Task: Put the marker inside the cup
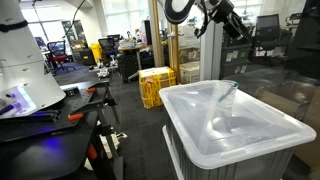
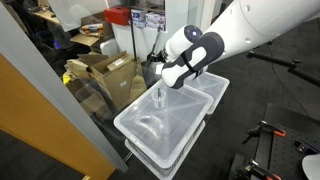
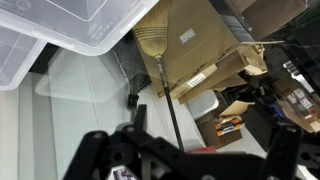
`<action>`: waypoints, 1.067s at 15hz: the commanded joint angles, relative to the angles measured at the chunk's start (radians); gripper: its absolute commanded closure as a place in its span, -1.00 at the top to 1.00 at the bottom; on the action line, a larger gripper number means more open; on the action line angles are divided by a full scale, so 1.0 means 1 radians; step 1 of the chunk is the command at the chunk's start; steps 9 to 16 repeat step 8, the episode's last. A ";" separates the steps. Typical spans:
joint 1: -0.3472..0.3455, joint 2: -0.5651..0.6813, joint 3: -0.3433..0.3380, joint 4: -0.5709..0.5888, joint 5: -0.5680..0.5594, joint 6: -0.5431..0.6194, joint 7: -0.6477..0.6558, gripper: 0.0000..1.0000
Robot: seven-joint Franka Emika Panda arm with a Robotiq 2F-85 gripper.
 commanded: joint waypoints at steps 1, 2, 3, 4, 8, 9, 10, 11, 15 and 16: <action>-0.082 -0.141 0.090 -0.102 -0.033 0.028 -0.037 1.00; -0.034 -0.051 0.036 -0.029 -0.010 0.001 -0.002 1.00; -0.051 -0.073 0.051 -0.042 -0.016 0.002 -0.004 1.00; -0.062 -0.089 0.060 -0.052 -0.020 0.002 -0.008 1.00; -0.070 -0.105 0.071 -0.065 -0.021 0.002 -0.018 1.00; -0.070 -0.105 0.071 -0.065 -0.021 0.002 -0.018 1.00; -0.070 -0.105 0.071 -0.065 -0.021 0.002 -0.018 1.00; -0.070 -0.105 0.071 -0.065 -0.021 0.002 -0.018 1.00; -0.070 -0.105 0.071 -0.065 -0.021 0.002 -0.018 1.00; -0.070 -0.105 0.071 -0.065 -0.021 0.002 -0.018 1.00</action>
